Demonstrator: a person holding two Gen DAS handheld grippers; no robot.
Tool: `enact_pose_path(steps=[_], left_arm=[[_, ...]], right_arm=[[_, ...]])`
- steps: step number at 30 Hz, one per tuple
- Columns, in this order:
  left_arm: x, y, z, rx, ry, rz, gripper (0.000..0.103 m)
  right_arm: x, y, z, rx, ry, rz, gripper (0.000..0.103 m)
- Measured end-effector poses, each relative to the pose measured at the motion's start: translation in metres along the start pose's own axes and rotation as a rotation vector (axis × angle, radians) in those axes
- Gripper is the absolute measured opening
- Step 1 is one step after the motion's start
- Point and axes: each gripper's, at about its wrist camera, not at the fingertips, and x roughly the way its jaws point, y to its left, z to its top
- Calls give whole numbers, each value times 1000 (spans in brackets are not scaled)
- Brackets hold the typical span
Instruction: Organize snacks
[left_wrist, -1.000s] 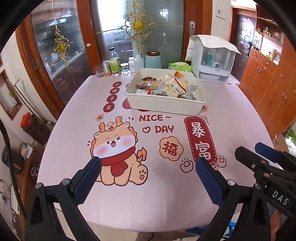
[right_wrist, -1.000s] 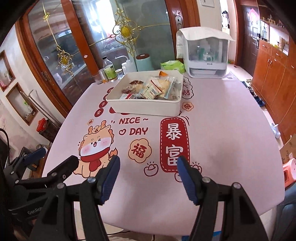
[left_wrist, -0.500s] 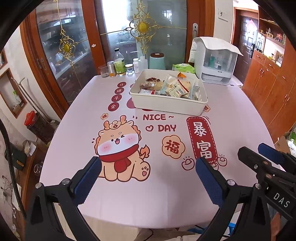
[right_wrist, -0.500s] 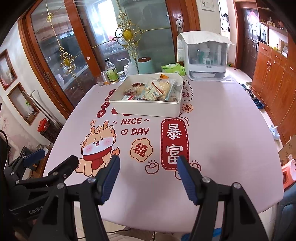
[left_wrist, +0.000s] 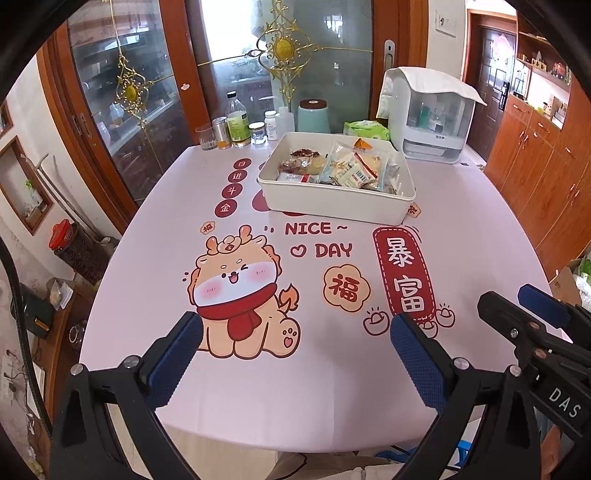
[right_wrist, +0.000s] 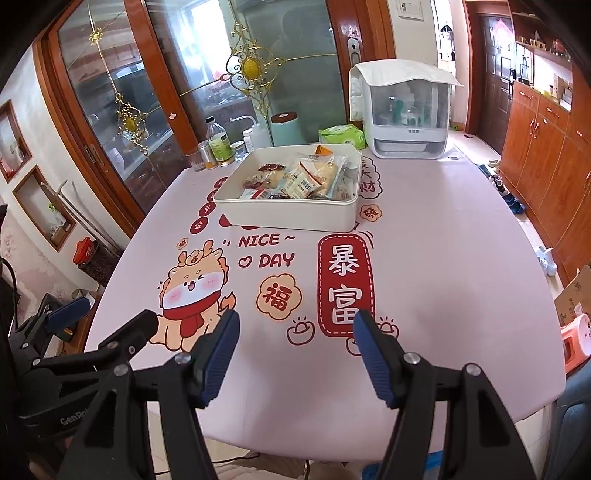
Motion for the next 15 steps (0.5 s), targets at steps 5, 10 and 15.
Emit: enact_pose_path(steps=[5, 10, 15], left_arm=[[1, 4, 1, -3, 6, 4, 101], [2, 6, 2, -5, 11, 9, 101], [2, 7, 2, -5, 14, 8, 101]], right_arm=[[0, 5, -1, -10, -6, 7, 65], [3, 8, -1, -9, 0, 14, 65], [5, 9, -2, -6, 8, 20, 65]])
